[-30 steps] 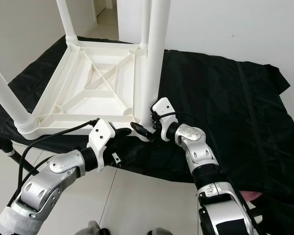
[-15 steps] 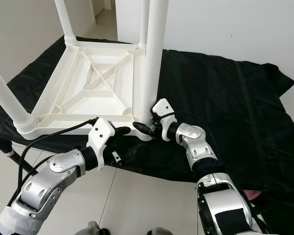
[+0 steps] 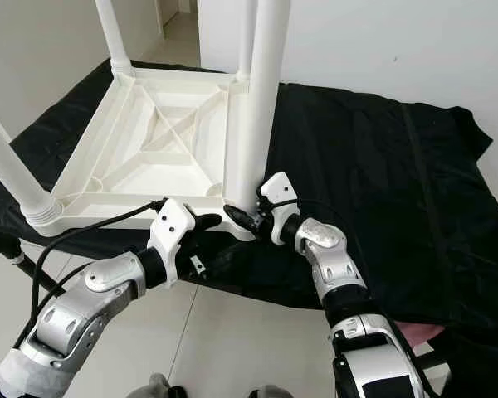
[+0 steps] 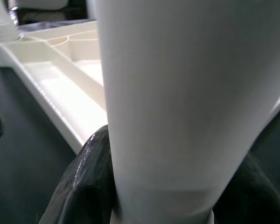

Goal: Building children table

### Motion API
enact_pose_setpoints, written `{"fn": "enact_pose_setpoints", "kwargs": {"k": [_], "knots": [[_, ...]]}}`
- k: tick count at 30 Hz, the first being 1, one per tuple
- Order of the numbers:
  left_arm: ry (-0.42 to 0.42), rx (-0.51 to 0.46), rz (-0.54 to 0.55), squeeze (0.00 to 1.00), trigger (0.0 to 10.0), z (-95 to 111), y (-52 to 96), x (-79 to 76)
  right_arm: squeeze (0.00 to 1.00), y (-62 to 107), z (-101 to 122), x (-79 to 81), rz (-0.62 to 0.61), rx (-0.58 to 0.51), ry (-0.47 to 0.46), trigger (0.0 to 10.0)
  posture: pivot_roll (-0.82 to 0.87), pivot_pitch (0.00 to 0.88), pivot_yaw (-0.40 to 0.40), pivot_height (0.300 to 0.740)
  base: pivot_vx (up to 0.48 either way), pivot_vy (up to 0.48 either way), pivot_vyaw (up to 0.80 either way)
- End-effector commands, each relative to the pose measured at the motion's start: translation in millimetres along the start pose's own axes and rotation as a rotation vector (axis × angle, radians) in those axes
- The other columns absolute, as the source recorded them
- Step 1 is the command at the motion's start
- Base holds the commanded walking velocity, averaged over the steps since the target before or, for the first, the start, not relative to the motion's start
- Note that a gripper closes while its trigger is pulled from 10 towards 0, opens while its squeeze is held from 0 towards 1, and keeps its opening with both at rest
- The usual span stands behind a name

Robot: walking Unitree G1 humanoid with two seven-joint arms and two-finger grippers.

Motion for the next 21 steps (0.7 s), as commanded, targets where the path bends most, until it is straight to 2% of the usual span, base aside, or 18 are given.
{"fn": "enact_pose_setpoints", "kwargs": {"k": [1, 2, 3, 4, 7, 10, 12, 14, 17, 21], "knots": [[-0.005, -0.007, -0.017, 0.00, 10.0, 3.2, -1.9, -1.8, 0.00, -1.9, 4.0, -1.5, -0.122, 0.000, -0.022, 10.0, -0.07, 0.049, -0.012, 0.740, 0.000, 0.000, 0.00], [-0.004, -0.013, -0.013, 0.00, 10.0, 4.4, -3.0, -1.1, 0.00, -2.9, 6.6, -2.0, -0.225, -0.005, -0.061, 10.0, -0.07, 0.049, -0.012, 0.740, 0.000, 0.000, 0.00], [-0.004, -0.013, -0.013, 0.00, 10.0, 4.4, -3.0, -1.1, 0.00, -2.9, 6.6, -2.0, -0.225, -0.005, -0.061, 10.0, -0.07, 0.049, -0.012, 0.740, 0.000, 0.000, 0.00], [-0.003, -0.019, -0.009, 0.00, 10.0, 5.7, -4.1, -0.4, 0.00, -2.7, 8.5, -2.6, -0.322, -0.007, -0.101, 10.0, -0.07, 0.049, -0.012, 0.740, 0.000, 0.000, 0.00], [-0.003, -0.020, -0.008, 0.00, 10.0, 5.9, -4.2, -0.3, 0.00, -2.4, 8.8, -2.4, -0.330, -0.006, -0.104, 10.0, -0.07, 0.049, -0.012, 0.740, 0.000, 0.000, 0.00], [-0.001, -0.020, -0.014, 0.00, 10.0, 5.4, -3.5, -3.1, 0.00, 1.9, 10.9, 2.5, -0.532, 0.016, -0.120, 10.0, -0.06, 0.045, -0.013, 0.740, 0.000, 0.000, 0.00], [-0.001, -0.020, -0.014, 0.00, 10.0, 5.4, -3.5, -3.1, 0.00, 1.9, 10.9, 2.5, -0.532, 0.016, -0.120, 10.0, -0.06, 0.045, -0.013, 0.740, 0.000, 0.000, 0.00], [-0.002, -0.018, -0.015, 0.00, 10.0, 5.0, -2.9, -3.6, 0.00, 5.1, 12.9, 8.0, -0.620, 0.027, -0.136, 10.0, -0.05, 0.044, -0.017, 0.740, 0.000, 0.000, 0.00], [0.001, -0.018, -0.015, 0.00, 10.0, 4.9, -2.9, -3.9, 0.00, 5.9, 18.0, 14.7, -0.643, 0.031, -0.150, 10.0, -0.05, 0.044, -0.017, 0.740, 0.000, 0.000, 0.00], [0.001, -0.018, -0.016, 0.00, 10.0, 4.7, -3.3, -4.6, 0.00, 7.2, 18.5, 13.4, -0.649, 0.037, -0.150, 10.0, -0.05, 0.044, -0.017, 0.740, 0.000, 0.000, 0.00]]}}
Point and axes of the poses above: a point about 5 cm out from each wrist's last joint towards the gripper, its own y axis pointing back from the gripper into the wrist, its own z axis along the axis of the wrist's last joint, x = y × z, the point moved 4 cm from there along -y, pointing out of the wrist towards the gripper, and after that the axes turned 8 degrees about y, right-handed, at the moved point
